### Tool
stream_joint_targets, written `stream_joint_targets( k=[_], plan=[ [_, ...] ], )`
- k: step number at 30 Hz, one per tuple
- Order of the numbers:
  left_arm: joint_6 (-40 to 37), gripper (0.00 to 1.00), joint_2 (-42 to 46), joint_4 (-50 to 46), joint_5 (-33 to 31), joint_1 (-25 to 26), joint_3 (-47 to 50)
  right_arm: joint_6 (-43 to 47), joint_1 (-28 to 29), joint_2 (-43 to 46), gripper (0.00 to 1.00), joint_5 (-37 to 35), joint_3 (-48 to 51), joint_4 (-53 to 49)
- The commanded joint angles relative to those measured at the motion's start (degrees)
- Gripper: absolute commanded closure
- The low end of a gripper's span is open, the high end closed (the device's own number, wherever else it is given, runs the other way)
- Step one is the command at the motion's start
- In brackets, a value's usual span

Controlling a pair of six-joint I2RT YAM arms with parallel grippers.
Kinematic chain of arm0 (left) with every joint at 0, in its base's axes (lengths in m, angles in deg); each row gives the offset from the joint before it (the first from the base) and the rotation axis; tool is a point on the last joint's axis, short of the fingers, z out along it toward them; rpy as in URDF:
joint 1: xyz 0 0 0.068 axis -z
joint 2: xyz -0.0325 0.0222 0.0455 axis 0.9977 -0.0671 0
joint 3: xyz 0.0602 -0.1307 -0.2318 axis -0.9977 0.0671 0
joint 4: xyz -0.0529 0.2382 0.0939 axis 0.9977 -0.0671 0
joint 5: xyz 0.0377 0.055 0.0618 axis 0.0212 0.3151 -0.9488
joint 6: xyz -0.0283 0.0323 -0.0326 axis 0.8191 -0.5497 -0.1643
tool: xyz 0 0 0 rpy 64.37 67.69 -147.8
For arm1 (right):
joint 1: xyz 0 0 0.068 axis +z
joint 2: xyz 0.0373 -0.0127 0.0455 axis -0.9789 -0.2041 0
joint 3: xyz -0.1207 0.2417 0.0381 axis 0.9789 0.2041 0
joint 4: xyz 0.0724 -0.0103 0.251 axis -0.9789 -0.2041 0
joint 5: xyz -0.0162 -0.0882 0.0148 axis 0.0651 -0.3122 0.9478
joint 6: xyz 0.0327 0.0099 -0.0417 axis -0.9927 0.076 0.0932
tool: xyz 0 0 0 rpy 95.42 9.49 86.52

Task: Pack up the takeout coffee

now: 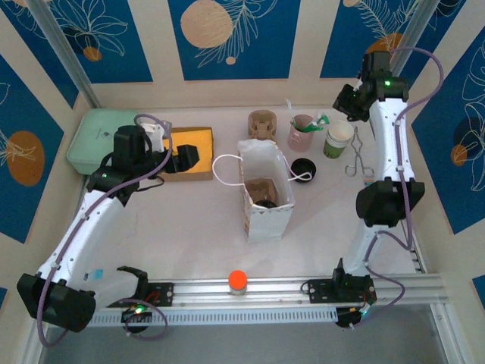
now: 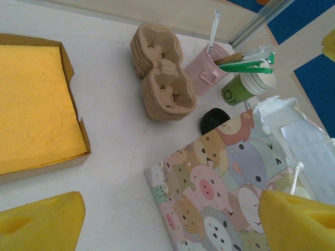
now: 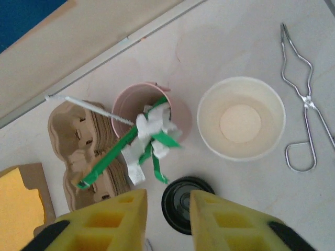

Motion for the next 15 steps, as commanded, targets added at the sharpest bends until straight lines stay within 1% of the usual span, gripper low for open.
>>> stream_joint_targets(
  k=[1,5,7,15],
  plan=[
    [0.24,0.14,1.38,0.75,1.51,-0.69,0.64,2.37,0.33,-6.17,0.68,1.72,-9.16,-6.55],
    [0.38,0.14,1.65,0.59,1.64,-0.69,0.71,4.15,1.35,-13.24,0.69,0.92,-17.98,-10.57],
    [0.36,0.14,1.65,0.33,1.64,-0.65,0.70,4.47,1.64,-15.82,0.68,0.57,-20.80,-11.90],
    [0.12,0.14,1.39,0.24,1.40,-0.70,0.65,6.03,2.73,-19.48,0.68,-0.04,-21.62,-10.70]
  ],
)
